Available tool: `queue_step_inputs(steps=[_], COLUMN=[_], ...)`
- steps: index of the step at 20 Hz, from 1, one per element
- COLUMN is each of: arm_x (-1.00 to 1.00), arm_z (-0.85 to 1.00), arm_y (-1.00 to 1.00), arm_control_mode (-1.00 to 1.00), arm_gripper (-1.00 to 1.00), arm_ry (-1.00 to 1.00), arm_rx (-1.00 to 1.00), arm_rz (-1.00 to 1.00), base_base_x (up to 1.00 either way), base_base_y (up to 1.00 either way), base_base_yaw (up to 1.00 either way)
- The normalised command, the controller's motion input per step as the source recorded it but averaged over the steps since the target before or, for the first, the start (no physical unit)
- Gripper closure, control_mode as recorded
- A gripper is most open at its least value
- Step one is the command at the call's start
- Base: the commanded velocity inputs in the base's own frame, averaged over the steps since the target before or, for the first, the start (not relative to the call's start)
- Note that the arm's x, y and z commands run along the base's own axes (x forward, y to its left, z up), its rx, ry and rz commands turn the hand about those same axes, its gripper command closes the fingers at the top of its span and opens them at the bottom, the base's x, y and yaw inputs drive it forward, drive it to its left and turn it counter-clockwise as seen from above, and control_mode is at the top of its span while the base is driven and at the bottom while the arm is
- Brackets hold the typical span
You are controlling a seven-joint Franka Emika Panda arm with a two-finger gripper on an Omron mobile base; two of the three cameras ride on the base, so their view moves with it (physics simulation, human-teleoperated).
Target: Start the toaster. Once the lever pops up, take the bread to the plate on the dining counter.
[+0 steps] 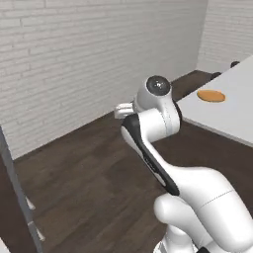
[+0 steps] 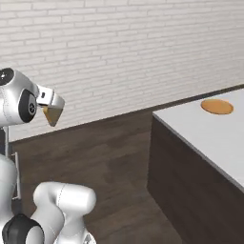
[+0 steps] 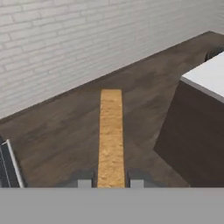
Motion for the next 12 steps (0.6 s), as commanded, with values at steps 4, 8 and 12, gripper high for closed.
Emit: queue_step_inputs(steps=[4,8,12], arm_x=[0.0,0.0,0.0], arm_z=[0.0,0.0,0.0], arm_y=[0.0,0.0,0.0], arm_control_mode=[1.0,1.0,1.0], arm_gripper=[1.0,1.0,1.0], arm_ry=[0.0,0.0,0.0], arm_rx=[0.0,0.0,0.0], arm_rz=[0.0,0.0,0.0], base_base_x=[0.63,0.98,1.0], base_base_y=[-0.12,0.09,0.43], base_base_yaw=[-0.72,-0.66,-0.6])
